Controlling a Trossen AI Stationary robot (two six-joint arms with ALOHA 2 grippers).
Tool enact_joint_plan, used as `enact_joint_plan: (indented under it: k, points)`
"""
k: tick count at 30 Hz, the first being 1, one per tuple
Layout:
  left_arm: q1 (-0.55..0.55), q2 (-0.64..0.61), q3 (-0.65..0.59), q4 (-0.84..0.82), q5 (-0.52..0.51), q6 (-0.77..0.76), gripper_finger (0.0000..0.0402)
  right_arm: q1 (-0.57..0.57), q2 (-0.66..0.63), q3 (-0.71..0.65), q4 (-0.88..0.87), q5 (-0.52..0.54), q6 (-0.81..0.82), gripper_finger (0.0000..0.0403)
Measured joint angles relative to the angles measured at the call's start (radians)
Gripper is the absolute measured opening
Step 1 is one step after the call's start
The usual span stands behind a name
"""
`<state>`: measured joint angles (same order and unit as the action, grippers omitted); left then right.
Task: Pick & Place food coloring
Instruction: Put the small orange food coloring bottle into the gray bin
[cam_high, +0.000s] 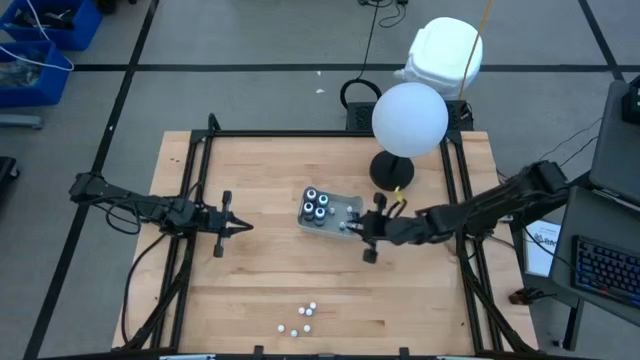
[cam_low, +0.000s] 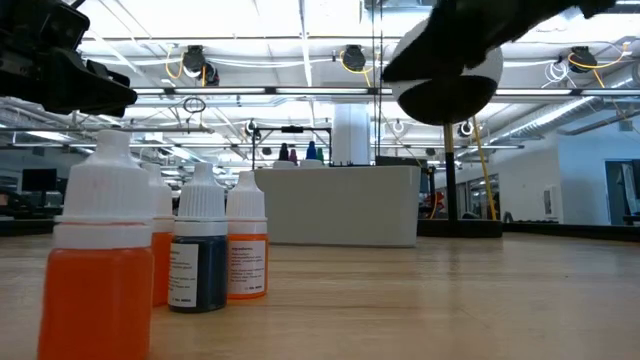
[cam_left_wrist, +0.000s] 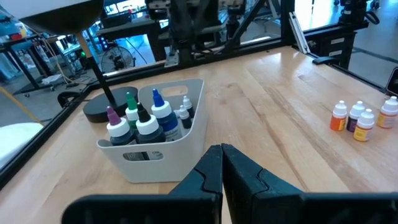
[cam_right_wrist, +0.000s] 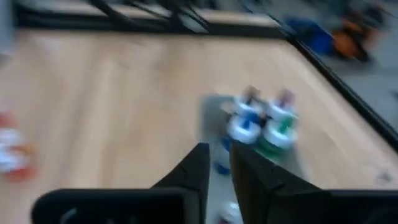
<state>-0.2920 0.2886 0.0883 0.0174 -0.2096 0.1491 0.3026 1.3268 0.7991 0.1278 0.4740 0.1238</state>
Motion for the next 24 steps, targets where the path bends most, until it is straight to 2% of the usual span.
enact_joint_plan:
  k: [3, 6, 12, 16, 19, 24]
  points:
    - [0.0, 0.0, 0.0, 0.0, 0.0, 0.007, 0.001, 0.009, -0.083, -0.112, 0.174, -0.118, -0.069, 0.0024]
    - [0.0, 0.0, 0.0, -0.001, 0.0, 0.007, 0.001, 0.007, -0.182, -0.248, 0.322, -0.189, -0.104, 0.0004]
    - [0.0, 0.0, 0.0, 0.0, 0.0, -0.038, 0.001, 0.002, -0.445, -0.507, 0.506, -0.192, -0.09, 0.0003]
    - [0.0, 0.0, 0.0, -0.002, 0.0, -0.105, 0.001, 0.002, -0.662, -0.612, 0.492, -0.192, -0.07, 0.0001]
    - [0.0, 0.0, 0.0, -0.002, -0.001, -0.146, 0.001, 0.002, -0.802, -0.638, 0.361, -0.191, -0.046, 0.0001]
    - [0.0, 0.0, 0.0, -0.002, -0.009, -0.154, 0.001, 0.014, -0.923, -0.641, 0.217, -0.194, -0.061, 0.0001]
